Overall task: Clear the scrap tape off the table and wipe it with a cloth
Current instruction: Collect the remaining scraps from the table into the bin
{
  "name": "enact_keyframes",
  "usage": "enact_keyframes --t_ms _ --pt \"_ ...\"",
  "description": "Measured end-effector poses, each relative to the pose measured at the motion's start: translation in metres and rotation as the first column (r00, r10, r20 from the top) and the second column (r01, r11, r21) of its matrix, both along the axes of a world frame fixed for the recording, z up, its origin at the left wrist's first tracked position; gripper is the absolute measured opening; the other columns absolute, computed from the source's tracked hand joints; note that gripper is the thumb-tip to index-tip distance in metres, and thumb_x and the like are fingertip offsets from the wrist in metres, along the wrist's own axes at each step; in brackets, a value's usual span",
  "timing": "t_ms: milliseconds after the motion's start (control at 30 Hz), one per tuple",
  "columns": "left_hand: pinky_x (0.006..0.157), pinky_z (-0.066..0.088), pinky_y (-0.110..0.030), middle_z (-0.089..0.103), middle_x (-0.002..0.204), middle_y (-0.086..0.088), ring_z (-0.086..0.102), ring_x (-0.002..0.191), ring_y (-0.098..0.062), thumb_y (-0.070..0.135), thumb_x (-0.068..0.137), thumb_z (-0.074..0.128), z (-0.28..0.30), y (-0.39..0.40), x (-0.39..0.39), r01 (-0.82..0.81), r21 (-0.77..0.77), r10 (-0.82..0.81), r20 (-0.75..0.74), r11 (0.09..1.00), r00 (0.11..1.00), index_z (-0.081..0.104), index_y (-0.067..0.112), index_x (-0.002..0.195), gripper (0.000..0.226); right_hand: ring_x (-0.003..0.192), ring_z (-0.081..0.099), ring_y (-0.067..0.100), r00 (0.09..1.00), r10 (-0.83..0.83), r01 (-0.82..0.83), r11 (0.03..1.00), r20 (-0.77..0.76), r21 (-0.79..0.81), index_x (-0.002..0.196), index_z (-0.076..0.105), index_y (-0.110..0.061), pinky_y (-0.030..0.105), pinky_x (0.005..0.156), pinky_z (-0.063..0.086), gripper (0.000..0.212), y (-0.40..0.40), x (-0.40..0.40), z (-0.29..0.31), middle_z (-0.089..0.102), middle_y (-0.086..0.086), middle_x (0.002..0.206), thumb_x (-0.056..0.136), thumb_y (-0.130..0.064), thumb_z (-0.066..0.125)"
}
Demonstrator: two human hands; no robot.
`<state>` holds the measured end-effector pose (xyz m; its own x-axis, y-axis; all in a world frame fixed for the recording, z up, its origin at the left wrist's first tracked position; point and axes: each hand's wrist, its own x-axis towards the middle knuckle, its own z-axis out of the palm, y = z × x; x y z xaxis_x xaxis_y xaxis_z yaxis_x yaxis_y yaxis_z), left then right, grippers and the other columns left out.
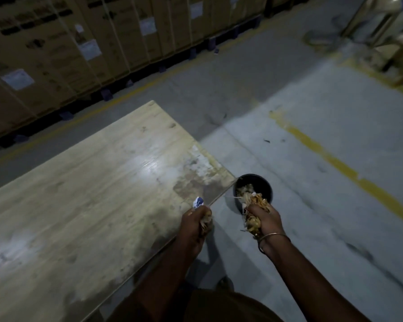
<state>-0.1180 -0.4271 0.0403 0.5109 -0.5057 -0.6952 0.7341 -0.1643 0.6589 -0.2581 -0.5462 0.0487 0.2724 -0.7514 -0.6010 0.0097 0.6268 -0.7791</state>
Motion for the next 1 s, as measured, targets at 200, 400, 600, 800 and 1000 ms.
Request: enact_keyframes --t_ms 200,400,600,800,1000 --pt "0.054 0.043 -0.021 0.072 0.080 -0.005 0.059 0.068 -0.015 0.014 0.105 0.056 0.000 -0.070 -0.022 0.129 0.019 -0.127 -0.073 0.992 0.989 0.065 0.012 0.095 0.014 0.063 0.074 0.024 0.995 -0.103 0.102 0.994 0.003 0.035 0.120 0.071 -0.003 0.032 0.051 0.058 0.029 -0.048 -0.016 -0.016 0.077 0.009 0.083 0.092 0.003 0.068" --pt "0.050 0.034 -0.023 0.065 0.078 -0.011 0.045 0.059 -0.016 0.018 0.105 0.057 -0.011 -0.135 -0.016 0.202 0.055 -0.194 -0.126 0.978 0.973 0.074 0.019 0.063 0.045 0.077 0.072 0.032 0.991 -0.120 0.124 0.991 -0.063 0.054 0.121 0.072 -0.001 0.032 0.062 0.058 0.032 -0.096 -0.015 -0.029 0.077 0.019 0.100 0.089 -0.002 0.072" --pt "0.039 0.033 -0.021 0.065 0.071 -0.012 0.045 0.042 -0.012 0.011 0.103 0.056 -0.022 -0.196 -0.006 0.299 0.086 -0.289 -0.111 0.950 0.951 0.065 0.007 0.083 0.022 0.058 0.070 0.020 0.983 -0.146 0.154 0.986 -0.115 0.069 0.105 0.074 -0.005 0.023 0.046 0.051 0.017 -0.166 -0.017 -0.033 0.075 0.006 0.074 0.091 0.004 0.068" --pt "0.058 0.038 -0.029 0.072 0.073 -0.011 0.054 0.062 -0.023 0.016 0.092 0.069 -0.035 -0.236 -0.005 0.342 0.219 -0.330 -0.089 0.914 0.940 0.073 0.013 0.073 0.020 0.065 0.068 0.024 0.977 -0.128 0.153 0.978 -0.170 0.141 0.104 0.074 -0.007 0.020 0.046 0.048 0.031 -0.220 -0.011 -0.067 0.071 0.010 0.081 0.074 -0.007 0.082" --pt "0.060 0.042 -0.029 0.067 0.072 -0.012 0.058 0.067 -0.023 0.027 0.082 0.074 -0.074 -0.282 -0.025 0.323 0.328 -0.316 -0.075 0.888 0.946 0.072 0.019 0.059 0.025 0.088 0.073 0.038 0.965 -0.033 0.100 0.963 -0.260 0.251 0.119 0.072 -0.002 0.041 0.068 0.063 0.033 -0.276 -0.002 -0.161 0.075 0.021 0.104 0.086 0.003 0.072"
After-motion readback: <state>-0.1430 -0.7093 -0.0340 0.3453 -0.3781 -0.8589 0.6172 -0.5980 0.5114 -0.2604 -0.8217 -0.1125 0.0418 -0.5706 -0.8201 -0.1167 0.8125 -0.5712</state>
